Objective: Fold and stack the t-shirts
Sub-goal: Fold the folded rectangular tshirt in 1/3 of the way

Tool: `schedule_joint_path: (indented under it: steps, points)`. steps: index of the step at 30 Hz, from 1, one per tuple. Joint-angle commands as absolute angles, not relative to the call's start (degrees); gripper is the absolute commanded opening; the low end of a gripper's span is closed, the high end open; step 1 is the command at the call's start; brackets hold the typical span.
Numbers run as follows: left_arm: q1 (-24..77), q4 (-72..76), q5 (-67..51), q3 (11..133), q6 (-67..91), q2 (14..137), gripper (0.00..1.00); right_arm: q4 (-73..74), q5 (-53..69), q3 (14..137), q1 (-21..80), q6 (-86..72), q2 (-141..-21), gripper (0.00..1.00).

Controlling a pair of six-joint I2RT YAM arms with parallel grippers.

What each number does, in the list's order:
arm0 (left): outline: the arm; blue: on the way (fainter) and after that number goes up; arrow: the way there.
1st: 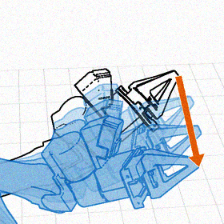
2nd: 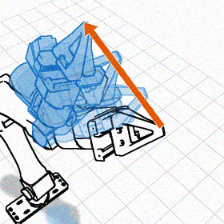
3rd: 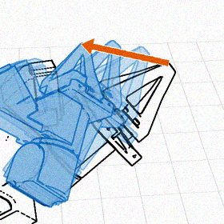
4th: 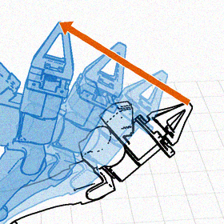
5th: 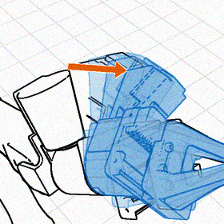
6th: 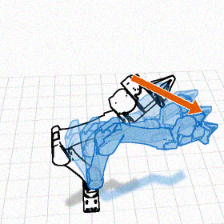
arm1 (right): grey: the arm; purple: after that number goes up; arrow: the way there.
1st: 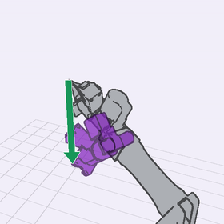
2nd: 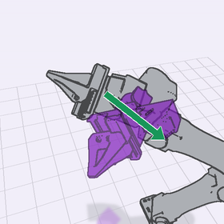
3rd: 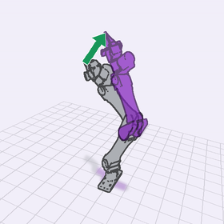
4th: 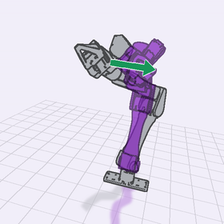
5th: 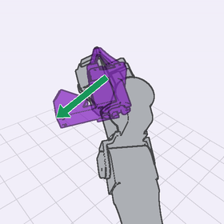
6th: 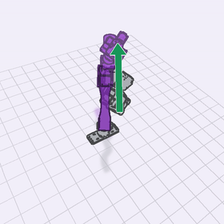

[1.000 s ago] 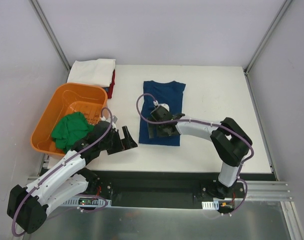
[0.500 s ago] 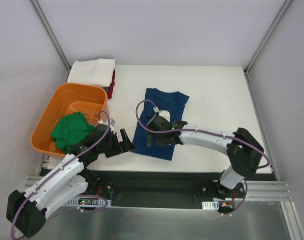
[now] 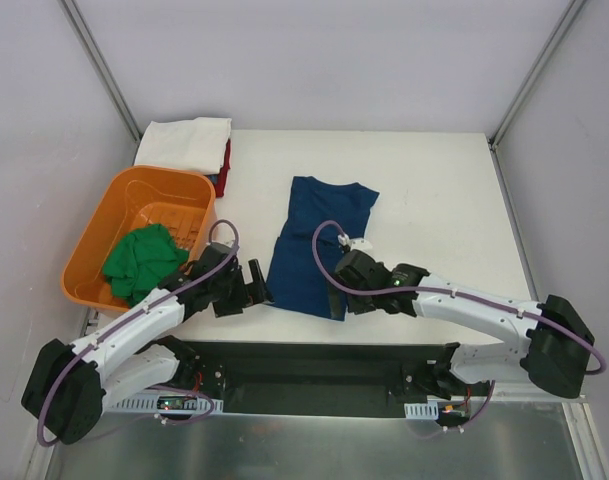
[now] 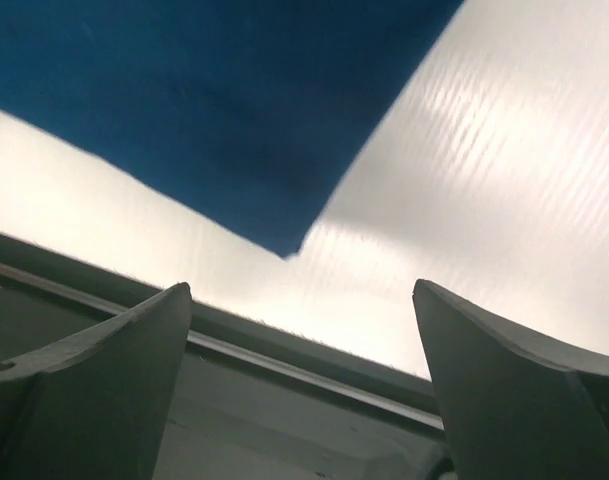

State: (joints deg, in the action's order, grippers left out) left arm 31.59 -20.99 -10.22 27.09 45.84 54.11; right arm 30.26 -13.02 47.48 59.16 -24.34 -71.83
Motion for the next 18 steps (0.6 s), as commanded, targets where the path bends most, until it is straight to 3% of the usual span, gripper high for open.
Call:
schedule_joint_path:
  steps: [1,16,18]
  points:
    - [32.26,-15.47,-11.95,29.88,45.7,58.61,0.99,27.51,-11.16,44.39,61.26,-19.6,-66.63,0.97]
    - [32.17,-10.46,-9.93,32.95,44.39,69.42,0.99,27.95,-13.8,43.07,63.1,-19.16,-68.64,0.97]
    - [32.17,-10.11,-10.11,33.31,44.38,70.4,0.92,27.86,-13.97,43.33,63.45,-19.07,-68.82,0.97]
